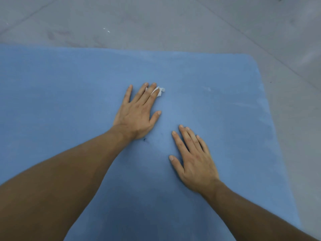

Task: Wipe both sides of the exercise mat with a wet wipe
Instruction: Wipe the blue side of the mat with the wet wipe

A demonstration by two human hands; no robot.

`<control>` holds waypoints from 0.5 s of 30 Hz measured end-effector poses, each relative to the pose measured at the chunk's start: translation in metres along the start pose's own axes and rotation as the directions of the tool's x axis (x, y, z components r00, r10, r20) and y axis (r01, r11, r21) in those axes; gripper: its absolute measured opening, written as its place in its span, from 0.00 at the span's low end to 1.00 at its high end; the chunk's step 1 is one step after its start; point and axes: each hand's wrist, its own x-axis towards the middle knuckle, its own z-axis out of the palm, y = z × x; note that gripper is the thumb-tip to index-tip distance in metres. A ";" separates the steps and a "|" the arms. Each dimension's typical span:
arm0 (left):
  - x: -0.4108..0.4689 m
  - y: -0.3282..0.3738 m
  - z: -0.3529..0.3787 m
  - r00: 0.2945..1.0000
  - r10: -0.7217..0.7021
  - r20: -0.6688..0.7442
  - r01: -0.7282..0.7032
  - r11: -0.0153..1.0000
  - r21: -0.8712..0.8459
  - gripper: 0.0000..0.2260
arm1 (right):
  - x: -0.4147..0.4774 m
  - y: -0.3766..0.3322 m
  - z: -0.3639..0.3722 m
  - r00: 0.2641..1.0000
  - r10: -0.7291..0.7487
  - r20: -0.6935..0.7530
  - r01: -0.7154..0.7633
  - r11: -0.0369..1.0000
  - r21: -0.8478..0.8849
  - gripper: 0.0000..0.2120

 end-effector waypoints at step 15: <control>0.004 -0.001 0.003 0.990 -0.139 -0.021 0.137 0.988 -0.073 0.33 | 0.133 0.001 -0.019 0.984 0.170 -0.051 -0.163 0.980 0.113 0.34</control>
